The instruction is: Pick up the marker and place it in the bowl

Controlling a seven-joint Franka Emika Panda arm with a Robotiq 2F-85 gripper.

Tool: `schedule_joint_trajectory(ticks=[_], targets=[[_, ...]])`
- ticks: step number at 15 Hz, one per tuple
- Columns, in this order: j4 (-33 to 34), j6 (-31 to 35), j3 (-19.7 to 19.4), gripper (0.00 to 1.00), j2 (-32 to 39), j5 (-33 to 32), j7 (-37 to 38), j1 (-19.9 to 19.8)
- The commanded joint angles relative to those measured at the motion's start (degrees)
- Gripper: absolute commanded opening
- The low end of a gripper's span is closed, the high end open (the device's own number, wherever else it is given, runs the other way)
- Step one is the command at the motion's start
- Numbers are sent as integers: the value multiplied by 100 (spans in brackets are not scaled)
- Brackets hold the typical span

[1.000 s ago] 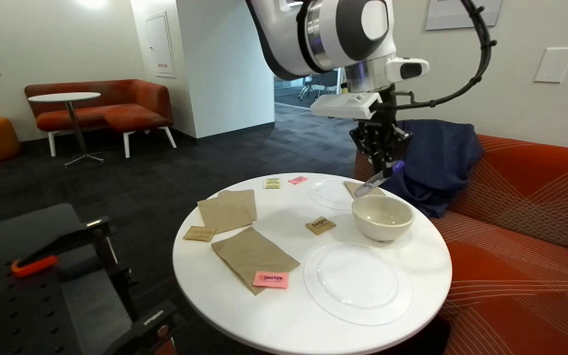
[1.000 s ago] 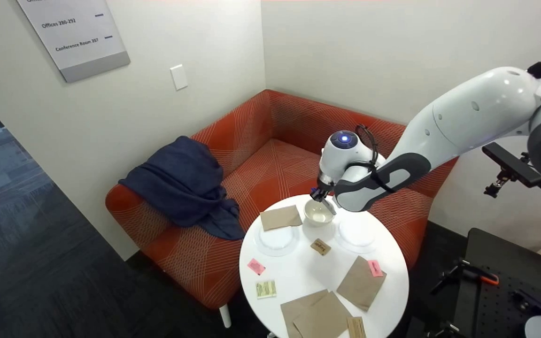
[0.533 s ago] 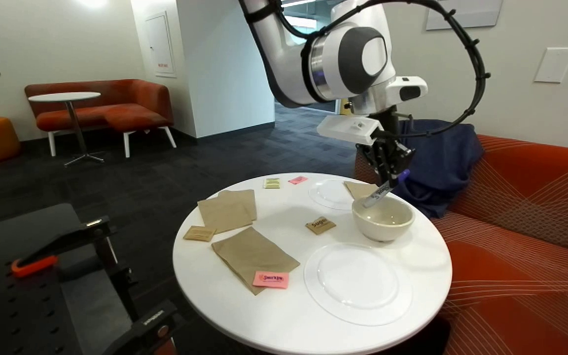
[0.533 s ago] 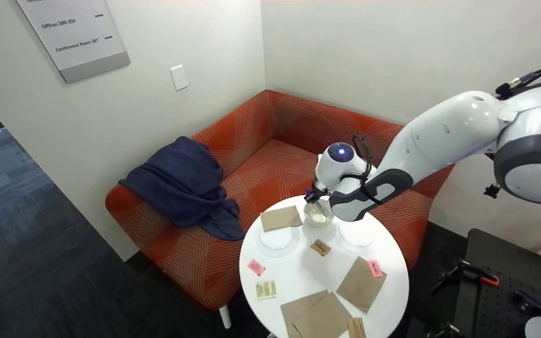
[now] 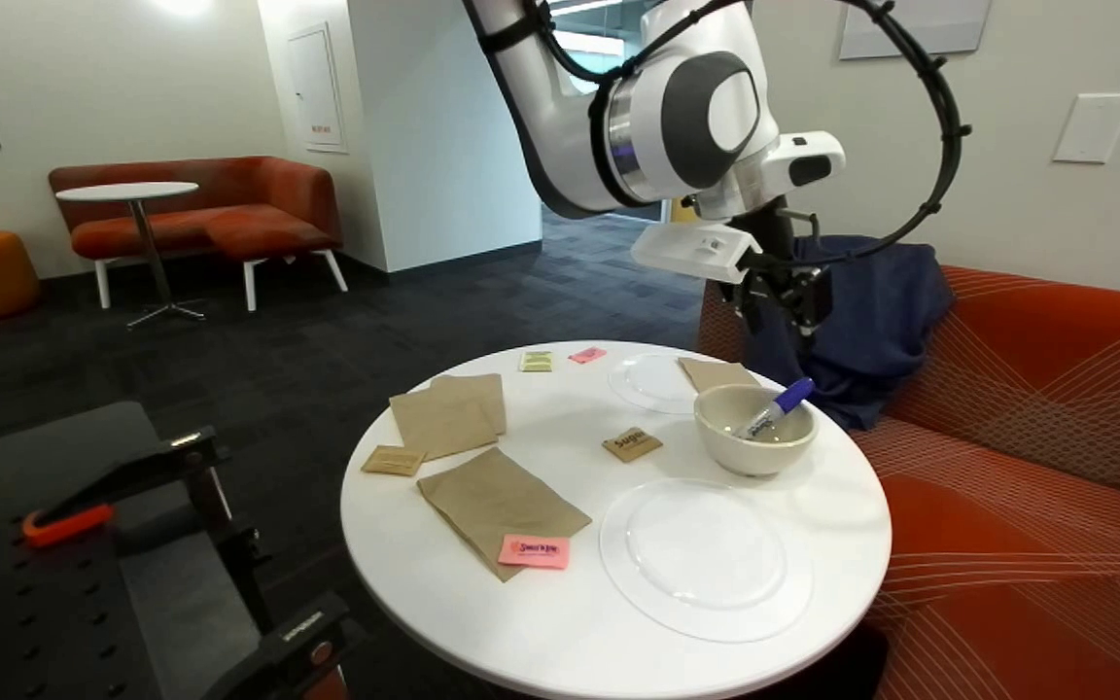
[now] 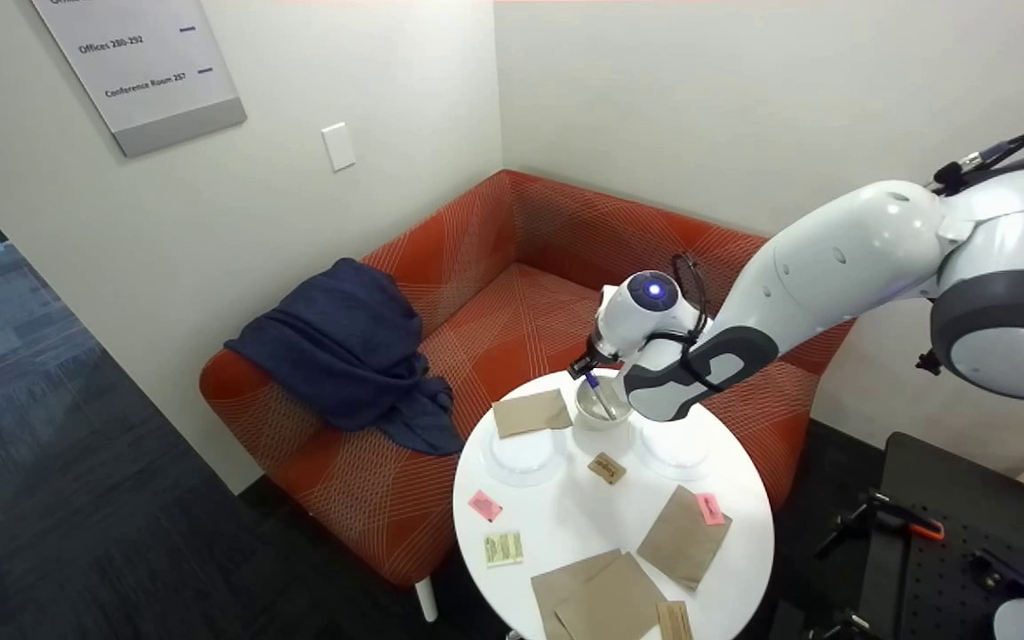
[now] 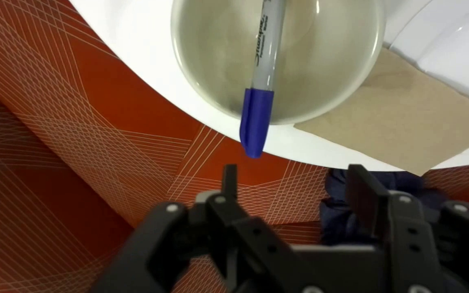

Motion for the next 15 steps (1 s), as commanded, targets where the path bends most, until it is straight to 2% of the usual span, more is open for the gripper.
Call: schedule_joint_trajectory(ticks=[1, 6, 11, 15], targets=[[-469, 237, -196, 99, -367, 194, -68, 274], [-1399, 179, -331, 100, -1279, 153, -194, 579], [-2361, -654, -241, 100, -2532, -43, -380, 630], [-2912, -1532, -142, 100, -3440, -535, -258, 549]])
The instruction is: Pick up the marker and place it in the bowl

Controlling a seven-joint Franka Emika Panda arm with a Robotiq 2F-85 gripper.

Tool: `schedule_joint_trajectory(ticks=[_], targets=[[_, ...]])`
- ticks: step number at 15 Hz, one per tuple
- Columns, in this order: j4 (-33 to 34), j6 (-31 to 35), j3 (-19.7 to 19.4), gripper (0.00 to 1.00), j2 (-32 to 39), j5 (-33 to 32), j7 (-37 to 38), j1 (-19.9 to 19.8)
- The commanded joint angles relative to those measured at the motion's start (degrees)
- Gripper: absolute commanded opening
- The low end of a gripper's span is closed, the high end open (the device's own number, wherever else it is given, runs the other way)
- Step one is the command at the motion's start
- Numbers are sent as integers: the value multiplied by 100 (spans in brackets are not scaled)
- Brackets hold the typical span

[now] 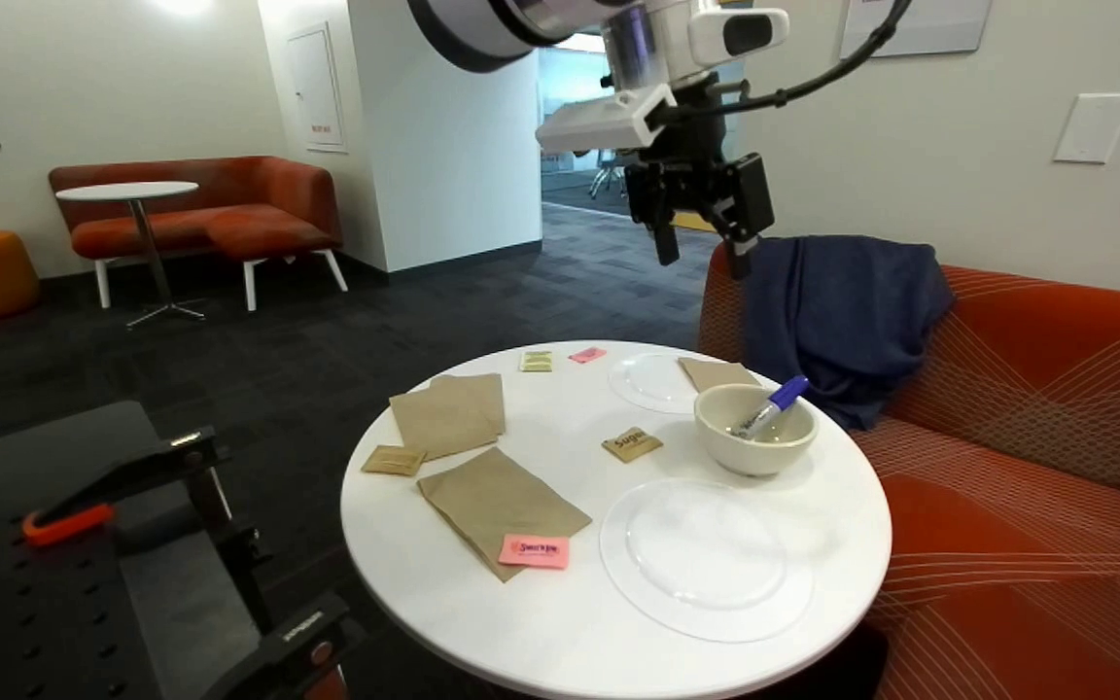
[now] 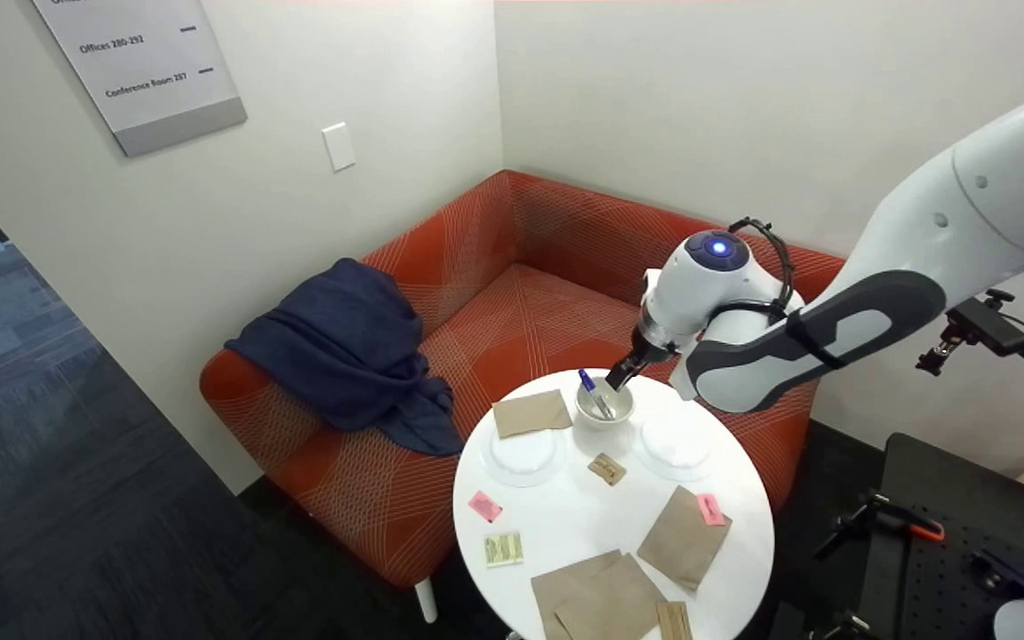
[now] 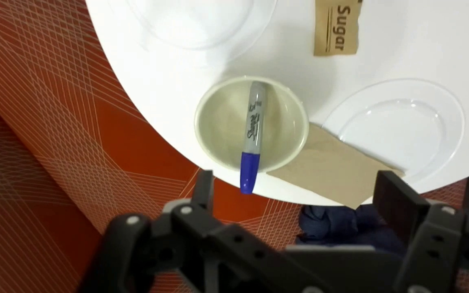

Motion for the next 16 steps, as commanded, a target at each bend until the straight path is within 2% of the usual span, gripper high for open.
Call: schedule_joint_trajectory(ticks=[1, 5, 9, 10, 16], targets=[[-690, -813, 186, 100, -1088, -460, -39, -157], [-988, -1641, 676, 100, -1749, -671, -95, -561], [-1184, -2118, 1168, 100, -2088, -535, -239, -946], [-964, -1913, 1237, 100, -1780, -595, -12, -1011], [-1076, -2002, 1351, 100, -1911, -575, -97, -1114]])
